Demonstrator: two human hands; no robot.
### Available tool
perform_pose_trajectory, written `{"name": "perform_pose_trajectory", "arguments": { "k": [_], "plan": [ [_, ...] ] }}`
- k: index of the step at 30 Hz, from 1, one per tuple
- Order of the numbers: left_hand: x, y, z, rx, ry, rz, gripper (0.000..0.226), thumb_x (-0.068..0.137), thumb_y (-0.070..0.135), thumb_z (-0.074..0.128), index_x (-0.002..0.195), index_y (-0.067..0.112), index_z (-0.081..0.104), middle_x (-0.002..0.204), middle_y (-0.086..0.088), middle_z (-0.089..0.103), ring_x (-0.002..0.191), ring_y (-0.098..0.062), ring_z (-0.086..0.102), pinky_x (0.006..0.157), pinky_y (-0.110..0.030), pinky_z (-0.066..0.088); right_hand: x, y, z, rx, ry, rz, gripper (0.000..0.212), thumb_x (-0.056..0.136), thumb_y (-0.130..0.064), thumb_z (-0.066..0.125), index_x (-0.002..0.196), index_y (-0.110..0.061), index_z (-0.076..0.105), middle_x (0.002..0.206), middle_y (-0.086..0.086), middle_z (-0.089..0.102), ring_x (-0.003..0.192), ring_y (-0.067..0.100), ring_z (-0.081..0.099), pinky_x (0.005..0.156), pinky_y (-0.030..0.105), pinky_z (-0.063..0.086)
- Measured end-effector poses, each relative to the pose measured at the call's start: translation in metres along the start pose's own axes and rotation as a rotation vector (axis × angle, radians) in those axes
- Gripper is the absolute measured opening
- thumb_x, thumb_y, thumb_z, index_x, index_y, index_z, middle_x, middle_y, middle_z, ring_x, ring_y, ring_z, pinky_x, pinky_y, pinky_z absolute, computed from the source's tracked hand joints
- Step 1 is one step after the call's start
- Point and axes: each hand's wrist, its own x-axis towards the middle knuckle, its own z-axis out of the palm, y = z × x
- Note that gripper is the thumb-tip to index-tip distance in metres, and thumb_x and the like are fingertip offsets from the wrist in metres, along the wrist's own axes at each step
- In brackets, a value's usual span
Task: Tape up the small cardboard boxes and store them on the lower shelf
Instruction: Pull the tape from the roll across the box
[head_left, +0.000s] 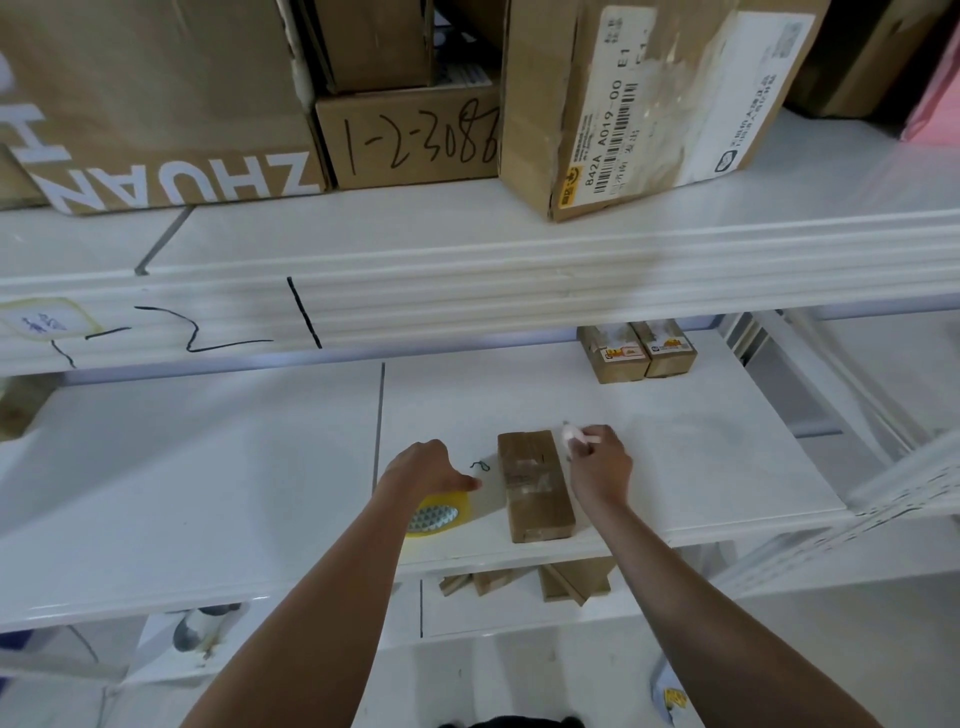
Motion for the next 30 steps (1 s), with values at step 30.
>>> {"name": "perform_pose_trajectory", "arguments": {
  "k": [30],
  "plan": [
    [-0.003,-0.023,-0.003,-0.17,-0.023,0.075,0.044,0.076,0.066,0.065,0.07,0.023,0.066,0.073,0.003,0.064,0.07,-0.012,0.061,0.061,-0.028,0.047,-0.036,-0.013,0.038,0.305,-0.287,-0.036,0.009,0.09,-0.029,0.067,0.089,-0.036,0.071,0.08,-0.014,0.072,0.075,-0.001,0.066,0.062,0.016,0.047]
  ]
}}
